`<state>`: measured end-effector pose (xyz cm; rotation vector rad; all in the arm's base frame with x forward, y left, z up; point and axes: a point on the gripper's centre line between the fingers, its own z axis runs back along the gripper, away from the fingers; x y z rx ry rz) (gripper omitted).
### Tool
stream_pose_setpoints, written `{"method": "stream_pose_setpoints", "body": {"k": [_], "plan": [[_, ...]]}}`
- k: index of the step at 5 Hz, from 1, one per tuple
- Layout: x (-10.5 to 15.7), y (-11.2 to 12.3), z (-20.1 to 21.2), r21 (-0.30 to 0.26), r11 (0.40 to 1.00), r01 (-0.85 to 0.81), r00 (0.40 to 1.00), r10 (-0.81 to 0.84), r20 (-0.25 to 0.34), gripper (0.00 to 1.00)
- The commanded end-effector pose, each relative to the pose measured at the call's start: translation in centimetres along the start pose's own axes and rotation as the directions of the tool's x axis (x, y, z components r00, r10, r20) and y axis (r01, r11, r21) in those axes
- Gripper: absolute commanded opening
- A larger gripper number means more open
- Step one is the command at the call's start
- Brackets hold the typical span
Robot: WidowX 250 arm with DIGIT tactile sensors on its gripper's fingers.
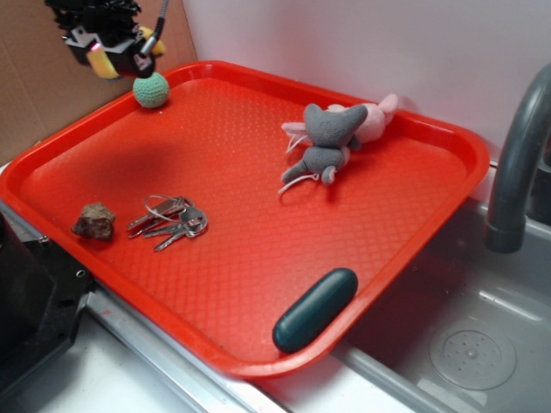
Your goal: Grab the green sponge.
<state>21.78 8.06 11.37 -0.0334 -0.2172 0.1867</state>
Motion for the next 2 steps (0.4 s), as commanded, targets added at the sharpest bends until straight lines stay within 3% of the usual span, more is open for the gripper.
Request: {"method": "stream_pose_setpoints", "body": {"k": [1, 2], "plan": [[0.68, -0.27, 4.65, -0.032, 0.998, 0.058, 0.996, -0.056, 0.075, 0.00], [0.92, 0.10, 4.75, -0.021, 0.999, 0.044, 0.997, -0.043, 0.068, 0.00]]}}
